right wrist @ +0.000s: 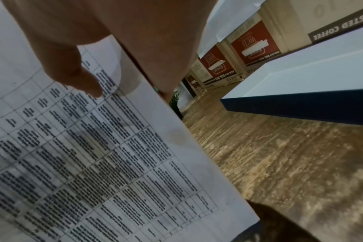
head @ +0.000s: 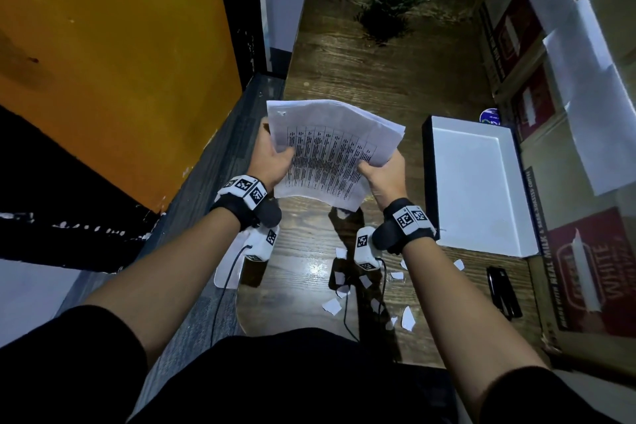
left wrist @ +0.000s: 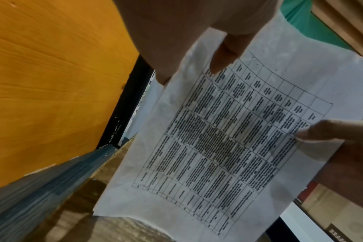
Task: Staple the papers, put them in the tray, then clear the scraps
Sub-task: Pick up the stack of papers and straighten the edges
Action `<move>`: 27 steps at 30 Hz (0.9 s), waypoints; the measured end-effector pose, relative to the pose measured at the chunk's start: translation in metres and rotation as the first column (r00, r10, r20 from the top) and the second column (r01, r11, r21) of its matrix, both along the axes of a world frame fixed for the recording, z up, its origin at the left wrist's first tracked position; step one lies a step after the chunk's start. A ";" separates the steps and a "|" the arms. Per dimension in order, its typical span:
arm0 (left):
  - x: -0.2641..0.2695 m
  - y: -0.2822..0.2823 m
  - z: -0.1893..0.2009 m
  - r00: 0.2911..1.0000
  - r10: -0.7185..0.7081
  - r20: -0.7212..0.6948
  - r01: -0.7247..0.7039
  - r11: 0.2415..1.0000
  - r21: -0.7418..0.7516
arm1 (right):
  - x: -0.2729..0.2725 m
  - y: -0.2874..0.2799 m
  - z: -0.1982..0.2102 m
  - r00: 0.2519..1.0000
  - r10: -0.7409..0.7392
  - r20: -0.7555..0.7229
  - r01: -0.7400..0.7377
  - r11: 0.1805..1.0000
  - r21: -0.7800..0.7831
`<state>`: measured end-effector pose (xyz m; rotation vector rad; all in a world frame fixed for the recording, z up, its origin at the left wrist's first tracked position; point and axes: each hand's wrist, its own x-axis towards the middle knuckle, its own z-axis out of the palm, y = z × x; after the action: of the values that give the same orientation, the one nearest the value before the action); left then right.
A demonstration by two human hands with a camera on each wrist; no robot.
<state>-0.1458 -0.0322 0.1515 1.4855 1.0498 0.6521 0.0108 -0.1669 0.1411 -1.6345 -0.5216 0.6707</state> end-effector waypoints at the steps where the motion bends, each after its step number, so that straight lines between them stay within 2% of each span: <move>1: 0.000 0.000 0.000 1.000 -0.008 -0.009 0.008 1.000 0.005 | 0.000 0.001 -0.001 1.000 -0.008 0.003 0.008 1.000 -0.010; 7: -0.001 -0.008 -0.007 0.999 -0.007 0.043 0.006 1.000 0.020 | -0.001 -0.002 -0.008 0.999 -0.034 0.035 0.036 0.998 -0.048; 10: 0.000 -0.012 -0.010 1.000 0.007 0.015 -0.007 1.000 0.026 | -0.003 -0.005 -0.019 1.000 -0.015 0.026 0.017 0.995 -0.099; 12: 0.004 -0.011 -0.002 0.999 -0.004 0.049 0.003 1.000 0.021 | -0.002 -0.005 -0.018 0.999 -0.034 0.009 0.035 0.995 -0.091; 14: 0.007 -0.004 0.006 0.997 -0.033 0.066 0.027 0.996 0.081 | 0.001 -0.003 -0.013 0.998 -0.055 -0.011 0.054 0.996 -0.066; 17: 0.008 0.007 0.010 0.998 -0.052 -0.045 0.058 0.985 0.163 | 0.006 0.000 -0.009 0.999 -0.018 -0.031 0.015 0.996 -0.093; 20: 0.012 0.006 0.002 0.988 -0.049 -0.144 0.069 0.988 0.137 | 0.007 0.006 -0.027 0.998 0.019 -0.052 -0.029 0.978 -0.206; 23: 0.020 -0.001 -0.020 0.950 -0.049 -0.309 0.074 0.995 0.069 | -0.001 0.009 -0.053 0.995 -0.001 -0.104 -0.034 0.941 -0.337; 27: 0.028 -0.003 -0.038 0.884 -0.030 -0.467 0.068 0.996 0.065 | -0.002 -0.003 -0.069 0.992 0.006 -0.123 -0.057 0.908 -0.414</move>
<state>-0.1177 -0.0355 0.1134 1.7843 1.3562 0.3023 0.0084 -0.1695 0.0718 -1.9727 -0.3300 0.9477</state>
